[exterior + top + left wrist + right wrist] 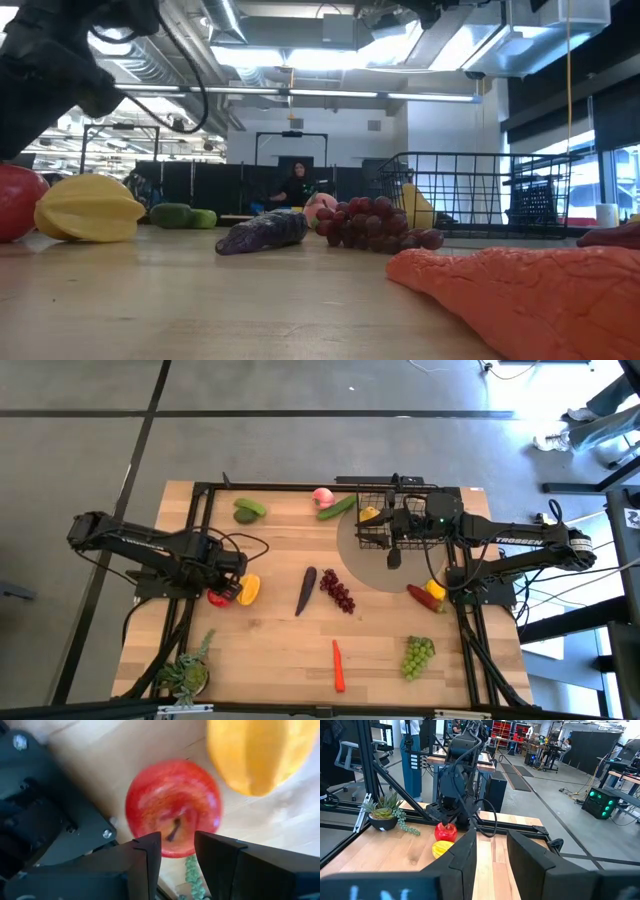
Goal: Build produce basket
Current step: Put the red apple into the black wire basket
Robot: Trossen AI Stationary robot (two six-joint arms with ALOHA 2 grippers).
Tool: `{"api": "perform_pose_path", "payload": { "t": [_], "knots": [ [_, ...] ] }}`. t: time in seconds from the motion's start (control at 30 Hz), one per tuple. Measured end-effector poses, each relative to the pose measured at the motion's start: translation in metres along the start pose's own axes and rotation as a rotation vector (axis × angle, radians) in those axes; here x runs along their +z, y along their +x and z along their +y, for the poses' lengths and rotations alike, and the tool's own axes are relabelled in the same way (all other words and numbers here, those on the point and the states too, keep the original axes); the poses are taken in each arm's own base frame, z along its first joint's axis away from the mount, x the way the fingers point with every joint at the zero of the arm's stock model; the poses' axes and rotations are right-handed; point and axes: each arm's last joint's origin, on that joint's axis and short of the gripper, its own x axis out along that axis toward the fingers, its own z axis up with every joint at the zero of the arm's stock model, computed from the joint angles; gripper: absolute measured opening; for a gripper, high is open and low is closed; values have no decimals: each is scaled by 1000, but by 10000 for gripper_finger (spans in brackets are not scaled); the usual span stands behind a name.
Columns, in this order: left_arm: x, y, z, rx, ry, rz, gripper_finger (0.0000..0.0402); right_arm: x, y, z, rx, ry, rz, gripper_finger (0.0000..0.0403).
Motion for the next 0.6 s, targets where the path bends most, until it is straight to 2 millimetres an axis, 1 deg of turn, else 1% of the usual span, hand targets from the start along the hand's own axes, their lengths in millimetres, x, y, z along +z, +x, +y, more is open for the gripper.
{"api": "perform_pose_path", "payload": {
  "t": [0.13, 0.33, 0.6],
  "knots": [
    [-1, 6, -1, -18, 2, 15, 108, 0, 0, 0, 0, 0, 0, 112],
    [-1, 5, -3, -27, 16, -15, 108, 0, 0, 0, 0, 0, 1, 112],
    [-1, 5, -4, -38, 18, -13, 108, 0, 0, 0, 0, 0, 0, 112]
  ]
}}
